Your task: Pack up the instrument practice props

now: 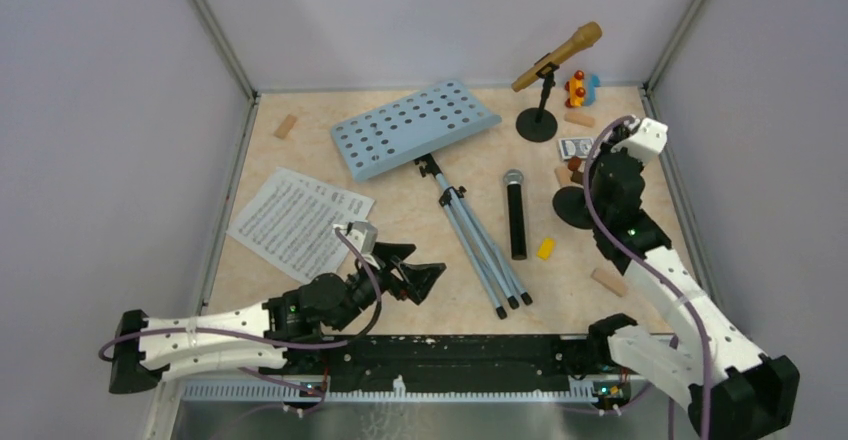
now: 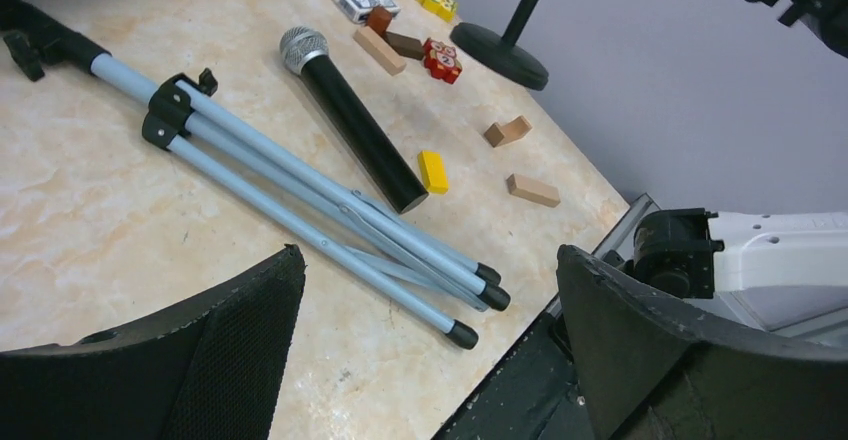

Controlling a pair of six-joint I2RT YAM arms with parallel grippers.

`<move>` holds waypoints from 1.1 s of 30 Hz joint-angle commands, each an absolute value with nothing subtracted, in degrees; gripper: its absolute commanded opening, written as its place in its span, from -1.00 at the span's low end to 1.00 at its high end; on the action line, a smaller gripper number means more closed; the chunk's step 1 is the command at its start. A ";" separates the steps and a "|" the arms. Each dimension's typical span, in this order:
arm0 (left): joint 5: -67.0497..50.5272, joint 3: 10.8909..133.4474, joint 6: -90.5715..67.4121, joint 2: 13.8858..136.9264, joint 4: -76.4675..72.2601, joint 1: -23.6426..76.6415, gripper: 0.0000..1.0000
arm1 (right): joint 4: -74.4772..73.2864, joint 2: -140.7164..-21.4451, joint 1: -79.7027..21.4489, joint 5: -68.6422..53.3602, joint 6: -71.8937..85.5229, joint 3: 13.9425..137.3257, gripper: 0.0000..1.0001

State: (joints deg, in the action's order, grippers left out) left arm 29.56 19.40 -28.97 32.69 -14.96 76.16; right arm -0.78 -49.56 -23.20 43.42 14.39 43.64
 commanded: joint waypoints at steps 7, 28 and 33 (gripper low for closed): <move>28.38 22.20 -34.75 32.23 -4.96 76.31 0.97 | 30.17 -62.77 -4.19 53.31 -1.78 43.49 -1.00; 28.49 20.53 -23.30 32.34 -12.73 76.29 0.97 | 74.64 -93.78 6.99 55.05 -22.14 42.59 -1.00; 27.91 21.67 -22.38 34.61 -13.55 76.31 0.97 | 75.80 -99.93 6.94 53.31 -20.35 45.24 -1.00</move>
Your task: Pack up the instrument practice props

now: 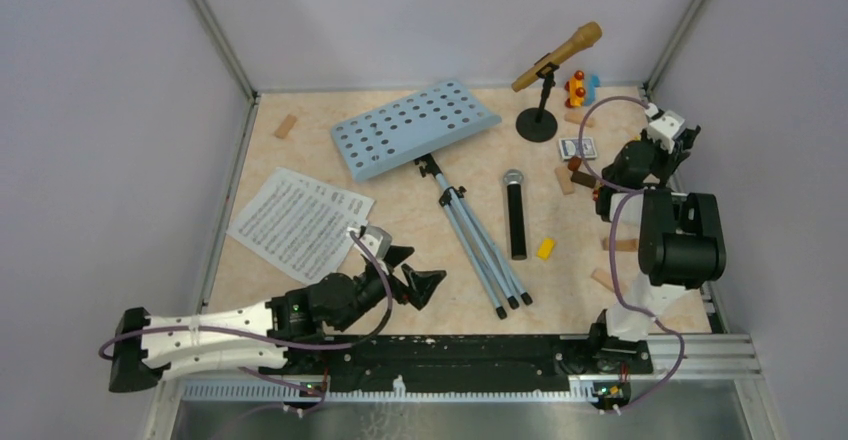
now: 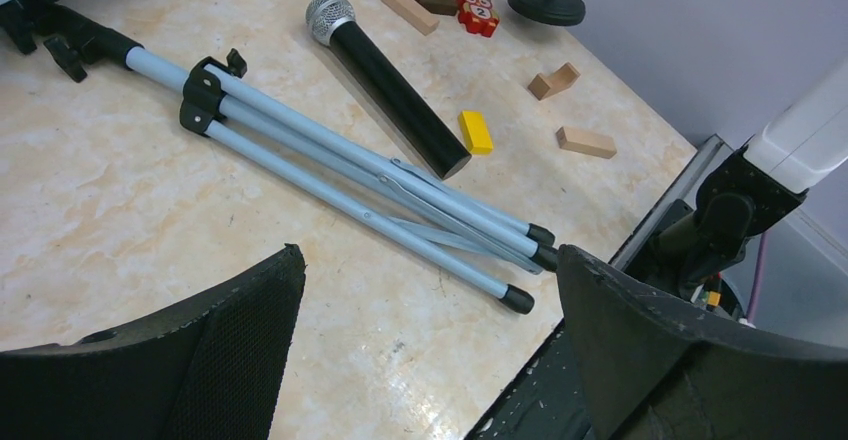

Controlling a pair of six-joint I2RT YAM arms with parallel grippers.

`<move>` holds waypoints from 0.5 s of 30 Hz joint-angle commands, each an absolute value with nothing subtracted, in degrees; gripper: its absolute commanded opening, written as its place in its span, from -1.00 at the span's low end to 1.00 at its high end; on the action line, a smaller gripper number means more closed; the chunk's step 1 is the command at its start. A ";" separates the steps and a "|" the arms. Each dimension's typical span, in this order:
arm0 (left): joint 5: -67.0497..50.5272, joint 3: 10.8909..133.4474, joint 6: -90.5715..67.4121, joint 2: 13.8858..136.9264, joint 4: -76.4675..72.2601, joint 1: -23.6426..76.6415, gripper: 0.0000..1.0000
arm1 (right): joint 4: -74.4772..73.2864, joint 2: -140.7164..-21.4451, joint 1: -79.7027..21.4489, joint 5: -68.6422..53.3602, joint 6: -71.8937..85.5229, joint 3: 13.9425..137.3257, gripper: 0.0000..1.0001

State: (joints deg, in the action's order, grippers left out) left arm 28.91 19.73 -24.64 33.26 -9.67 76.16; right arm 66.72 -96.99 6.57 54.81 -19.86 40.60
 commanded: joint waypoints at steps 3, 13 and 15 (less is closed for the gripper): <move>27.77 21.75 -22.32 34.98 -13.25 76.30 0.97 | 76.92 -102.65 6.95 51.96 -19.42 46.87 -0.94; 28.24 21.00 -23.20 35.62 -14.27 76.31 0.97 | 61.34 -99.18 6.94 50.29 -7.98 46.55 -0.04; 27.93 20.93 -23.79 36.00 -14.28 76.29 0.97 | 54.32 -96.47 6.94 50.04 -2.86 45.63 0.03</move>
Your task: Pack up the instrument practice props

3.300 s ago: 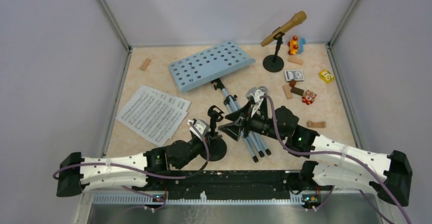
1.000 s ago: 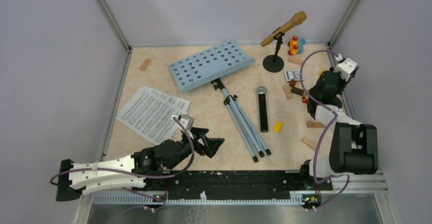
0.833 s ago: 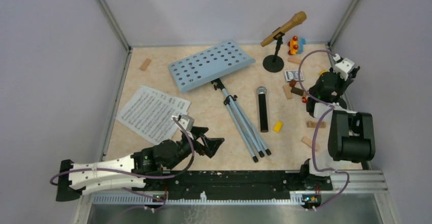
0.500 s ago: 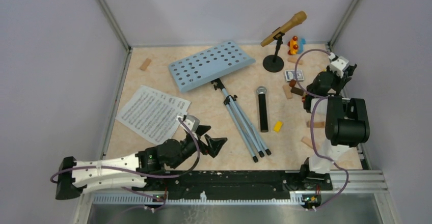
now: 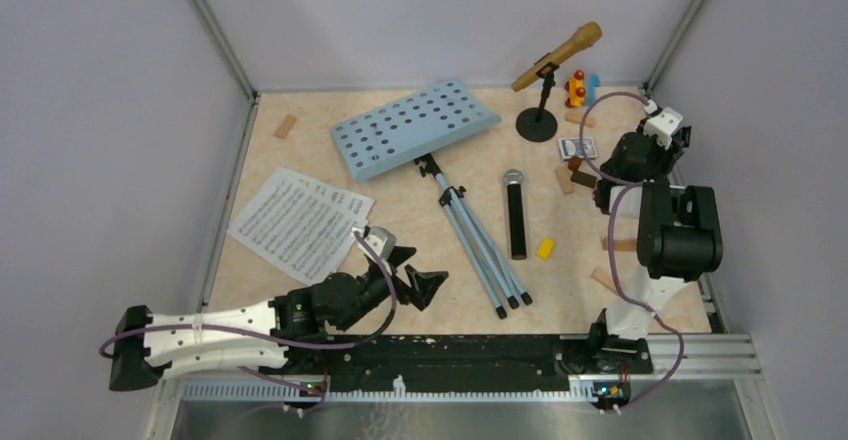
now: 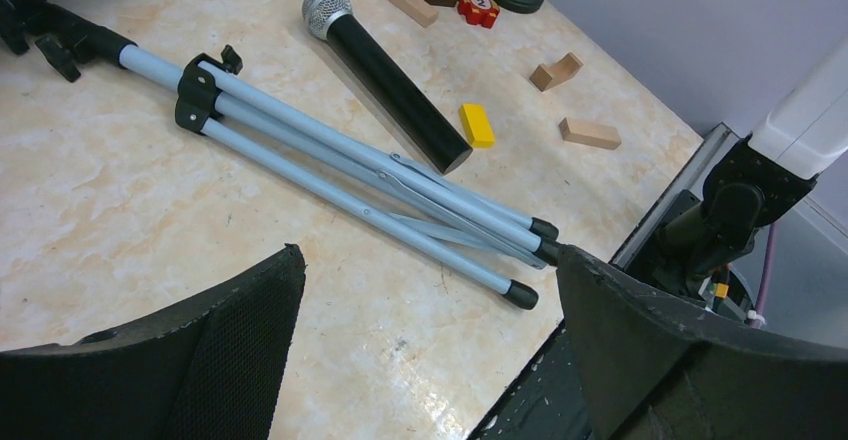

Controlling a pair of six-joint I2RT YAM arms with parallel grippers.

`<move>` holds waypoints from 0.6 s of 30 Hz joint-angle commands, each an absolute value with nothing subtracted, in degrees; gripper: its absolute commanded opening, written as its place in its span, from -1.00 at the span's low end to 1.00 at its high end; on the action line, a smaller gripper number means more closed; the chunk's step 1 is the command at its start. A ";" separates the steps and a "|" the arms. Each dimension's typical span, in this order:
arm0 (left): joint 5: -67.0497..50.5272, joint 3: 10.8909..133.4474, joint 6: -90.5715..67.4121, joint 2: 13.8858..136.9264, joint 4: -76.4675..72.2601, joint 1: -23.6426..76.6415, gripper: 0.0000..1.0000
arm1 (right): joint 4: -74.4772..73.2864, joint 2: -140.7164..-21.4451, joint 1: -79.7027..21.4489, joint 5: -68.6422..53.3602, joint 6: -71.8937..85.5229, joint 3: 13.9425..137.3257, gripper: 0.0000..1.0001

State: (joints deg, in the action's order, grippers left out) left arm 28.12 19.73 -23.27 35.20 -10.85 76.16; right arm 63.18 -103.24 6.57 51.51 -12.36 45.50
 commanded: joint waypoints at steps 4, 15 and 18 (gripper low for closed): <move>27.42 20.92 -25.58 36.13 -12.79 76.31 0.97 | 47.54 -90.92 6.94 48.86 6.30 40.83 0.43; 29.07 20.31 -31.02 33.16 -7.77 76.30 0.97 | 28.94 -72.60 6.95 34.26 22.38 31.87 0.65; 34.92 22.06 -35.86 33.83 -1.30 76.31 0.97 | 24.21 -66.91 6.95 24.79 24.86 30.65 0.66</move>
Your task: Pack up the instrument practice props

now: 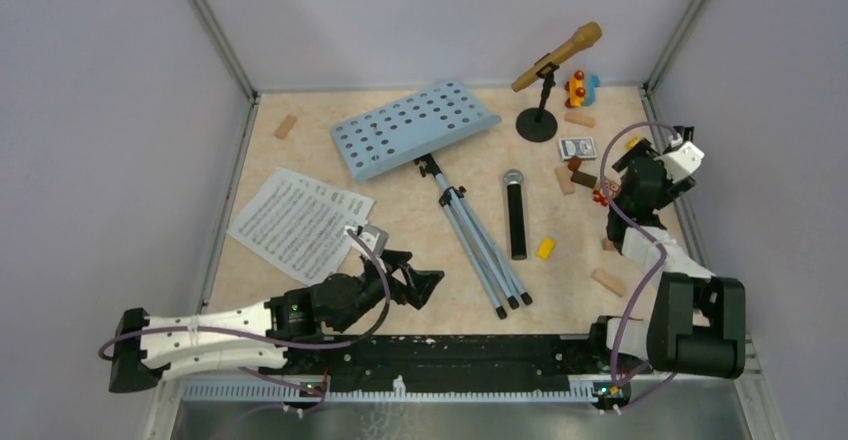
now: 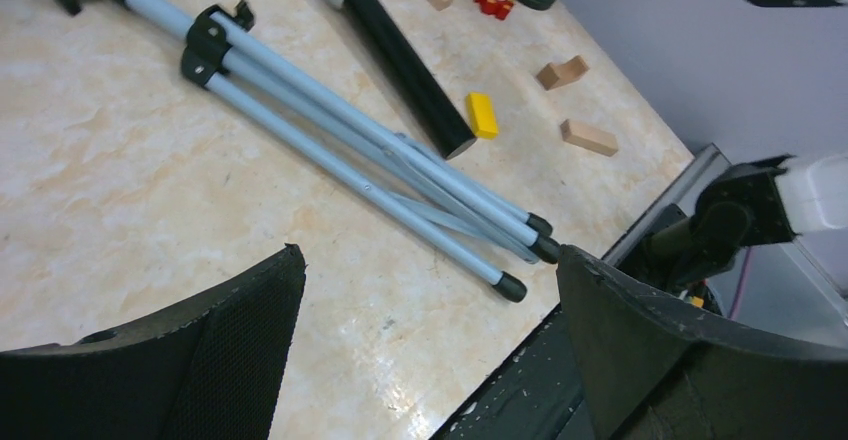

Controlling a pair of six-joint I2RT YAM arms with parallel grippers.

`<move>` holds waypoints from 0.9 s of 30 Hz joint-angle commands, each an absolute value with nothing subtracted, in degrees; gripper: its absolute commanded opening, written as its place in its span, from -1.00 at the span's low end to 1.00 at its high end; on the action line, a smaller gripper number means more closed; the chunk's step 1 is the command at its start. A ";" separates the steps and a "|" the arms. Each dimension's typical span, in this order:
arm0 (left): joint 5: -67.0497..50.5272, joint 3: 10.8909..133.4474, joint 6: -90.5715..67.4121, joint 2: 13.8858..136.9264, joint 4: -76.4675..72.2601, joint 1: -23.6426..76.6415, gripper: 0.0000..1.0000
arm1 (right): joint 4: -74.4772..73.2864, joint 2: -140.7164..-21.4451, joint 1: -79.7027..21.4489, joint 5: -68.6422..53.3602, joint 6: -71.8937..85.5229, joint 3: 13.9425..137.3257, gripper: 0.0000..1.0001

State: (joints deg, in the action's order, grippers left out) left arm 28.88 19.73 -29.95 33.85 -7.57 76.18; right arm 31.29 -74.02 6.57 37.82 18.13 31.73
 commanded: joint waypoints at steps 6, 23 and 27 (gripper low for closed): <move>37.05 26.74 -41.07 36.97 8.55 76.30 0.97 | 31.51 -60.76 6.94 -5.05 24.21 26.97 0.62; 31.34 24.17 -41.37 45.16 -1.73 76.29 0.97 | 63.32 -97.86 0.31 -17.42 10.08 49.84 0.57; 31.52 24.39 -41.03 45.25 -1.40 76.35 0.97 | 70.23 -108.21 0.34 -18.76 7.22 57.27 0.52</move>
